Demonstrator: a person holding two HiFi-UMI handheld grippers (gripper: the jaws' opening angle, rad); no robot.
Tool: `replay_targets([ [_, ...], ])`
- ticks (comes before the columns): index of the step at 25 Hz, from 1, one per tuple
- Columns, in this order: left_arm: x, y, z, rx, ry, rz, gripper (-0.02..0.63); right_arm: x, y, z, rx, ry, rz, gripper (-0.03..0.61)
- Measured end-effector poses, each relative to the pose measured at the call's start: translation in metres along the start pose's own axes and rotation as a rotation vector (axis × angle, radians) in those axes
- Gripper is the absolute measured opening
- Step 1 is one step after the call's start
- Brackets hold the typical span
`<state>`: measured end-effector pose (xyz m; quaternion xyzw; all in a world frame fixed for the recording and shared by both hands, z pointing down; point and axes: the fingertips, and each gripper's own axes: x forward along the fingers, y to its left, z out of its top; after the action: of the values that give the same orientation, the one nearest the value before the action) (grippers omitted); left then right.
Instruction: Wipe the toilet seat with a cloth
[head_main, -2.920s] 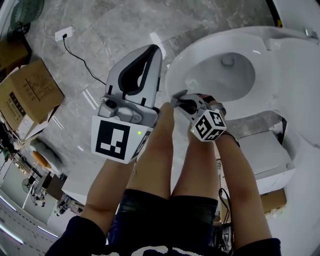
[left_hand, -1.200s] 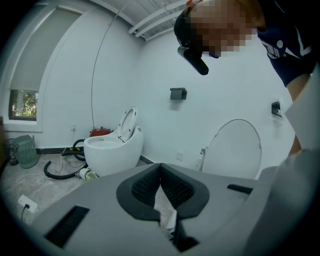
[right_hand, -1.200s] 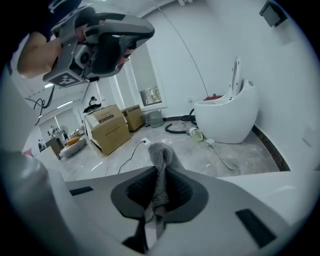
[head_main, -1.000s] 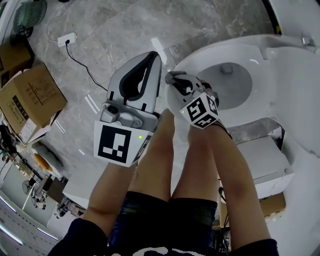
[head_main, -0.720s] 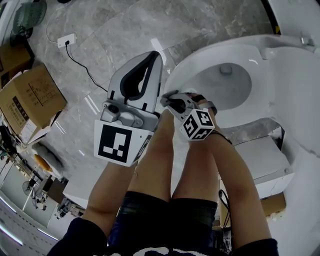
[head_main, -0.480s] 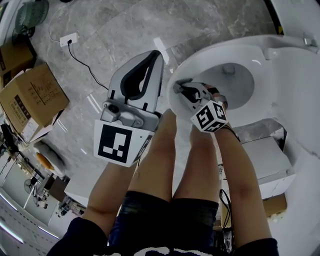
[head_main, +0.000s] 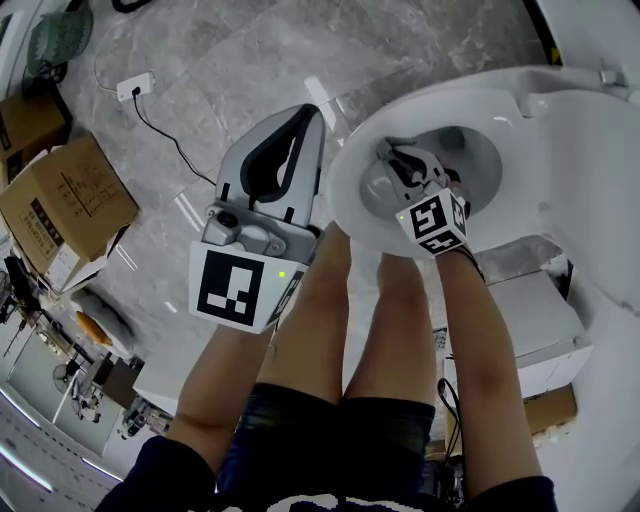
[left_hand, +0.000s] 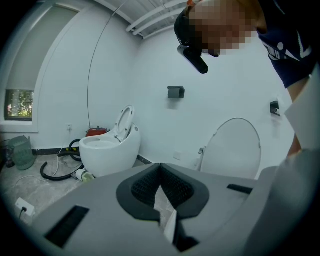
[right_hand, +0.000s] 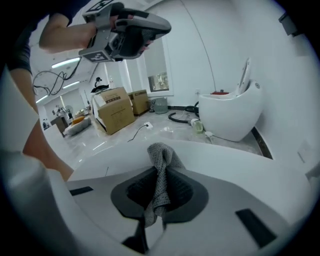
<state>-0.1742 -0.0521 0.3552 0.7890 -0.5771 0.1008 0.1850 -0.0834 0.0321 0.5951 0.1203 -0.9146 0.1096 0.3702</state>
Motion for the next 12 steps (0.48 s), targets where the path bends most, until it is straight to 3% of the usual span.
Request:
replay_targets([
  [4, 0.009, -0.005, 0.006, -0.001, -0.001, -0.005, 0.018, 0.008, 0.049, 0.018, -0.05, -0.026, 0.129, 0.057],
  [8, 0.02, -0.012, 0.013, -0.011, -0.013, -0.007, 0.018, 0.017, 0.099, 0.031, -0.165, -0.038, 0.271, 0.057],
  [12, 0.028, -0.022, 0.015, -0.003, -0.01, -0.023, 0.018, 0.017, 0.094, 0.031, -0.232, -0.059, 0.285, 0.057],
])
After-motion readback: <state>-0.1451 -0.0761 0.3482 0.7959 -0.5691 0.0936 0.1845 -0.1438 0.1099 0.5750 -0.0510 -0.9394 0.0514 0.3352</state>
